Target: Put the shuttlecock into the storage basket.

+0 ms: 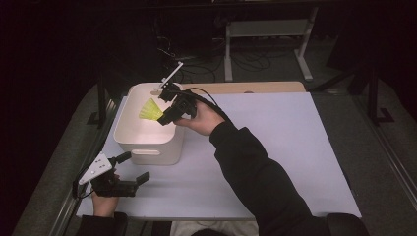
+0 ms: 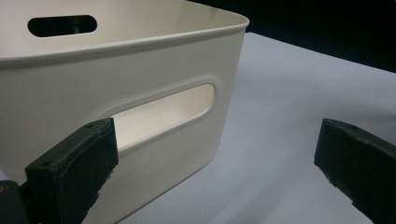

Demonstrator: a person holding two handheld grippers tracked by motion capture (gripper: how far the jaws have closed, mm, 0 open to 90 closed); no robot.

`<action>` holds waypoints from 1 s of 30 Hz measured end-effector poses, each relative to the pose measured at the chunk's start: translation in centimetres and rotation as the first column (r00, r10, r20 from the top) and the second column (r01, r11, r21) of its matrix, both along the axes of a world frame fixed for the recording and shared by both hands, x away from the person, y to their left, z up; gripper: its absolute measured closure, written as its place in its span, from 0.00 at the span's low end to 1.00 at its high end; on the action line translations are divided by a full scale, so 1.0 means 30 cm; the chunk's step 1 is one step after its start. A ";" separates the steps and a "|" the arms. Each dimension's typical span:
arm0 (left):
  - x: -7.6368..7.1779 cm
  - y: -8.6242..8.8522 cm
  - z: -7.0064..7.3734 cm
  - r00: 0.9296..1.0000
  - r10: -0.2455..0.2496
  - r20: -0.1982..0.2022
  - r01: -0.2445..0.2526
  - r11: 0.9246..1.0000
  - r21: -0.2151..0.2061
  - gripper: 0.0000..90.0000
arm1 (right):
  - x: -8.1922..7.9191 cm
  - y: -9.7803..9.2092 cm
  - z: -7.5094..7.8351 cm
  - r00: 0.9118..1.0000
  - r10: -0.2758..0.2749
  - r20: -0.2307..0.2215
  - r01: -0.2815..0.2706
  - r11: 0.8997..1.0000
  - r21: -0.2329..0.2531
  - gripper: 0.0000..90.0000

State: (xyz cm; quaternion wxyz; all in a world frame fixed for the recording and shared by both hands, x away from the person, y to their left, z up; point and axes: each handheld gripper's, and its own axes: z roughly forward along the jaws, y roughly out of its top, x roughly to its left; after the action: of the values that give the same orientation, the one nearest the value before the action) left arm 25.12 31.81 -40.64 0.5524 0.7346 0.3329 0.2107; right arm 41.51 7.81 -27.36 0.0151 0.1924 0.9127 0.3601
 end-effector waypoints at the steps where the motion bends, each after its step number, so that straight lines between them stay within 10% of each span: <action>1: 0.000 0.000 0.000 1.000 0.000 0.000 0.000 1.000 -0.001 0.00 | -0.001 0.004 -0.003 1.000 0.002 -0.002 -0.002 1.000 -0.004 0.70; 30: -0.004 0.011 -0.001 1.000 0.003 0.000 -0.003 1.000 -0.003 0.00 | 0.009 0.063 -0.104 0.998 0.032 -0.045 -0.031 0.999 0.023 0.70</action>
State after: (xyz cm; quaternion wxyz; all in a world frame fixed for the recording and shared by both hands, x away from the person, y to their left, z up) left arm 25.00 32.13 -40.67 0.5531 0.7334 0.3342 0.2110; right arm 41.78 9.71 -30.49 -0.0132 0.1861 0.9118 0.3658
